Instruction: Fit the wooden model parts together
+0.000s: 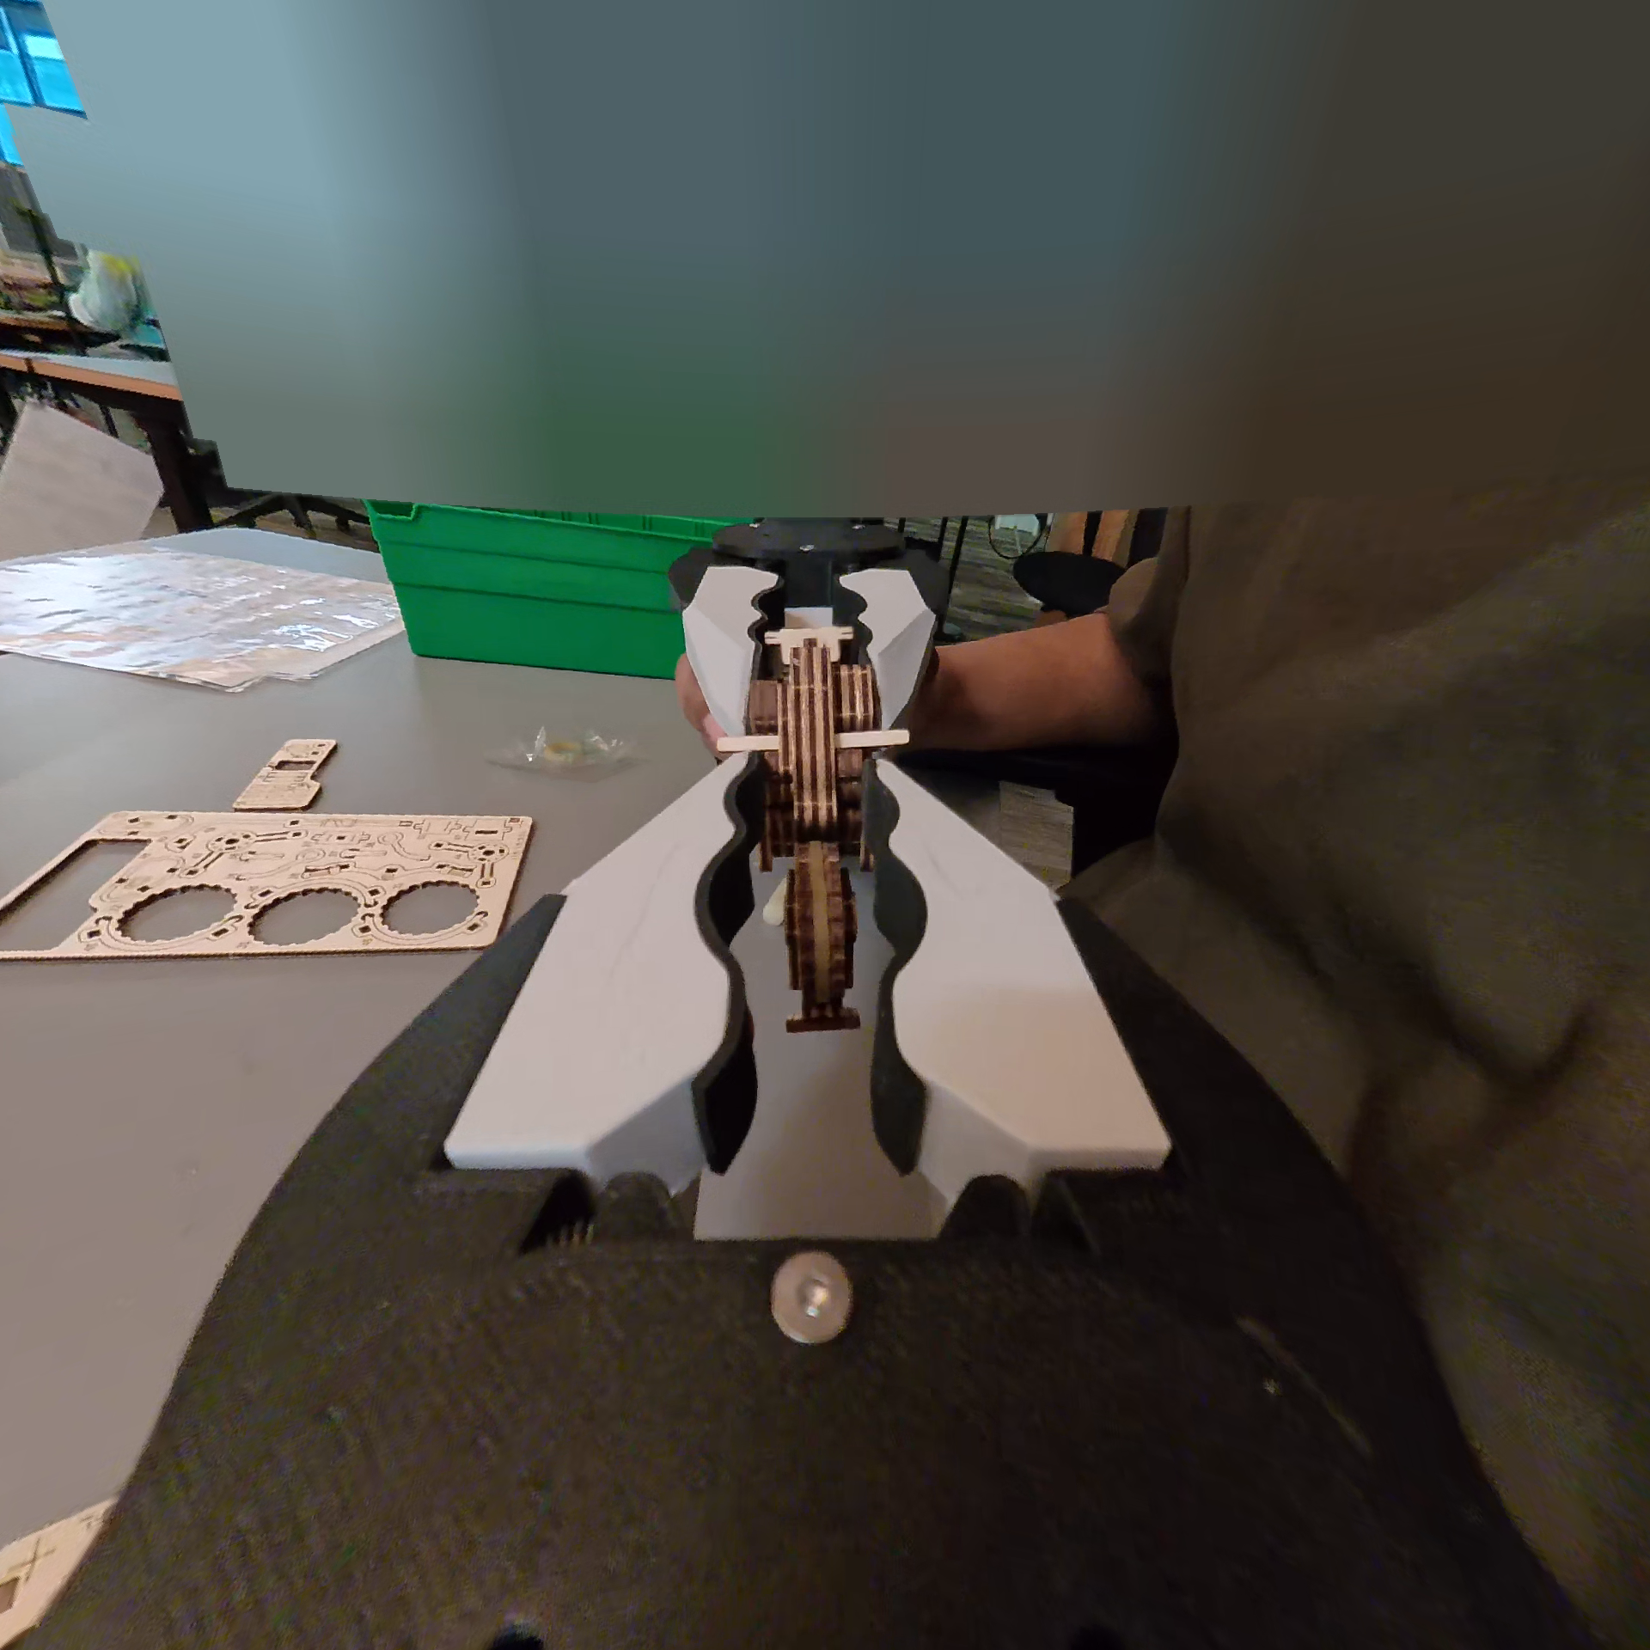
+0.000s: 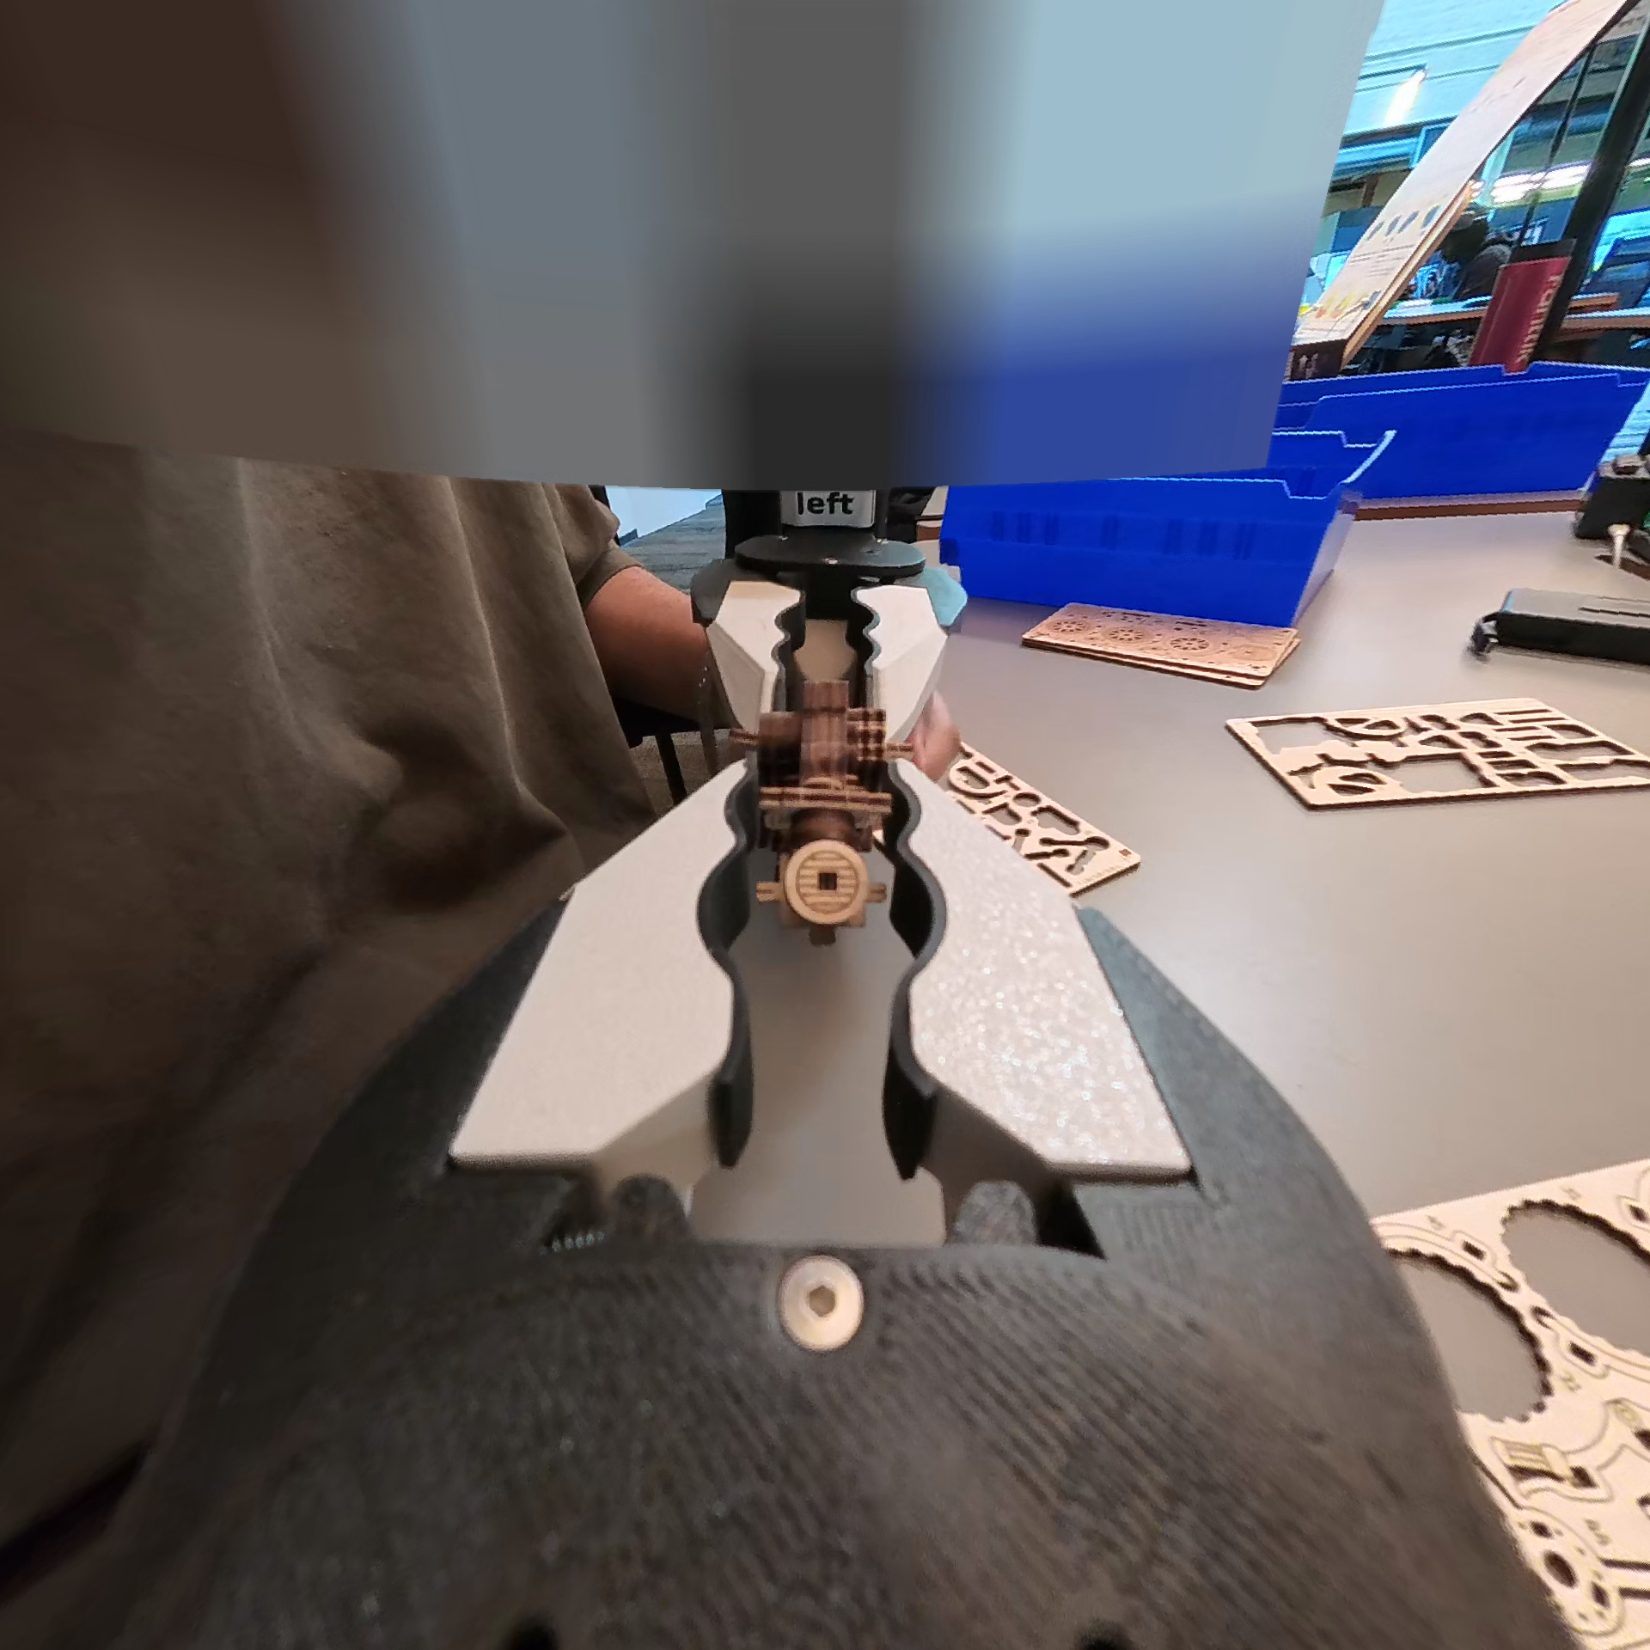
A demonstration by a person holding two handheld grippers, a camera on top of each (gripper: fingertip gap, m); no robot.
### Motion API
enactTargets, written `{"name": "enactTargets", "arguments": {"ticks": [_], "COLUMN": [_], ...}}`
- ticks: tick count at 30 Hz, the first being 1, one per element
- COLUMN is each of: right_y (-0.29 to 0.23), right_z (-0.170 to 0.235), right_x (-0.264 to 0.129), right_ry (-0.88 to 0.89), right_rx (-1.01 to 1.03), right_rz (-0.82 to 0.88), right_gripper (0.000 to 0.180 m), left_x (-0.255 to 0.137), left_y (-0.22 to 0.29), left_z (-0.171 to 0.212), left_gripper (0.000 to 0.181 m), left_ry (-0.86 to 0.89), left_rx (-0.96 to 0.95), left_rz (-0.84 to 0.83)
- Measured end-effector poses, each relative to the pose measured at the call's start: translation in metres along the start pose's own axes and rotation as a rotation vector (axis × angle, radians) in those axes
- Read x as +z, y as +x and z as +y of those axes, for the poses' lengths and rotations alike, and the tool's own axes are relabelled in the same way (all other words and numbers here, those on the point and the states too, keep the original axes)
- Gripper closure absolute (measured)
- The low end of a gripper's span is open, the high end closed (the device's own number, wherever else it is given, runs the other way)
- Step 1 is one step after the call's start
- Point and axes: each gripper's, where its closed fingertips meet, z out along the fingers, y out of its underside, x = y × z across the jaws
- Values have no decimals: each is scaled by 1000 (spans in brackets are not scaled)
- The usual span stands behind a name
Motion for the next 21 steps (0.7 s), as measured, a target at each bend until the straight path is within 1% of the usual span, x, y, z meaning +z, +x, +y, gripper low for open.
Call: {"name": "enactTargets", "arguments": {"ticks": [3,11,21], "right_y": [-2,-3,-7], "right_z": [-1,0,-2], "right_x": [1,2,1], "right_ry": [3,-1,16], "right_rx": [-5,-2,11], "right_rz": [-5,-15,-39], "right_gripper": [155,154,154], "left_x": [0,0,1], "left_y": [0,3,4], "left_z": [2,3,2], "left_gripper": [159,162,162], "left_ry": [-10,-15,-32], "left_rx": [8,-9,-28], "left_rz": [0,25,33]}}
